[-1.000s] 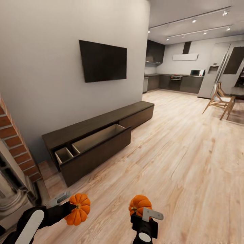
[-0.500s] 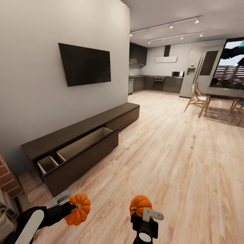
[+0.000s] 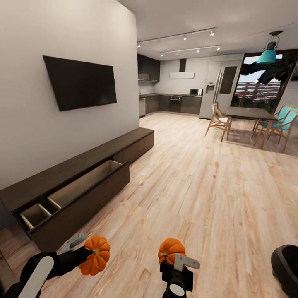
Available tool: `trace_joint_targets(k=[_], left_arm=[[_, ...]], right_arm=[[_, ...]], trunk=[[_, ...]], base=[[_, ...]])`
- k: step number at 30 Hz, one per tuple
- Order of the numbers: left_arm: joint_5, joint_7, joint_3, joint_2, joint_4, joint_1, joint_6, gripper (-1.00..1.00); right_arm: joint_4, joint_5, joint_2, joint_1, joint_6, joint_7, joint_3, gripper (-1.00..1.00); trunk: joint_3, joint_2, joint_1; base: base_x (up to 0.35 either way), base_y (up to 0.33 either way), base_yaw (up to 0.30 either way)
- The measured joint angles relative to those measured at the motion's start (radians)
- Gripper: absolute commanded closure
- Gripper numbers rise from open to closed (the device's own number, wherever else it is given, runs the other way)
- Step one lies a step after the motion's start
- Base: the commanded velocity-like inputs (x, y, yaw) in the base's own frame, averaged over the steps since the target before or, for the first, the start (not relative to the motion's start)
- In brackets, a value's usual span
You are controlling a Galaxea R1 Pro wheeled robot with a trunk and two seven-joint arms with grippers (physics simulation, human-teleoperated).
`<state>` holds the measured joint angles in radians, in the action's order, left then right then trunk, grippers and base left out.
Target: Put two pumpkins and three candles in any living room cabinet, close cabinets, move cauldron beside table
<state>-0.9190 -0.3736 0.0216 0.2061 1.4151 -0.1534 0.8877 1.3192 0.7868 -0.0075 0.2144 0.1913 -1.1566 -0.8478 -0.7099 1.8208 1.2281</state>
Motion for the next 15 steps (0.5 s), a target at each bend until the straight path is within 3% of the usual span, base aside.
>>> trace_joint_targets(k=[12,15], left_arm=[[0.002,-0.002,0.006,0.011,0.010,0.000,0.002,1.00],[0.000,-0.002,0.007,0.022,0.010,0.000,0.002,1.00]], right_arm=[[-0.009,0.001,-0.003,0.000,-0.001,0.000,0.006,1.00],[-0.012,0.002,-0.005,-0.001,-0.044,0.001,0.006,1.00]], trunk=[[0.044,-0.084,-0.046],[0.055,-0.105,-0.058]], base=[[0.000,0.000,-0.274],[0.000,0.000,-0.275]])
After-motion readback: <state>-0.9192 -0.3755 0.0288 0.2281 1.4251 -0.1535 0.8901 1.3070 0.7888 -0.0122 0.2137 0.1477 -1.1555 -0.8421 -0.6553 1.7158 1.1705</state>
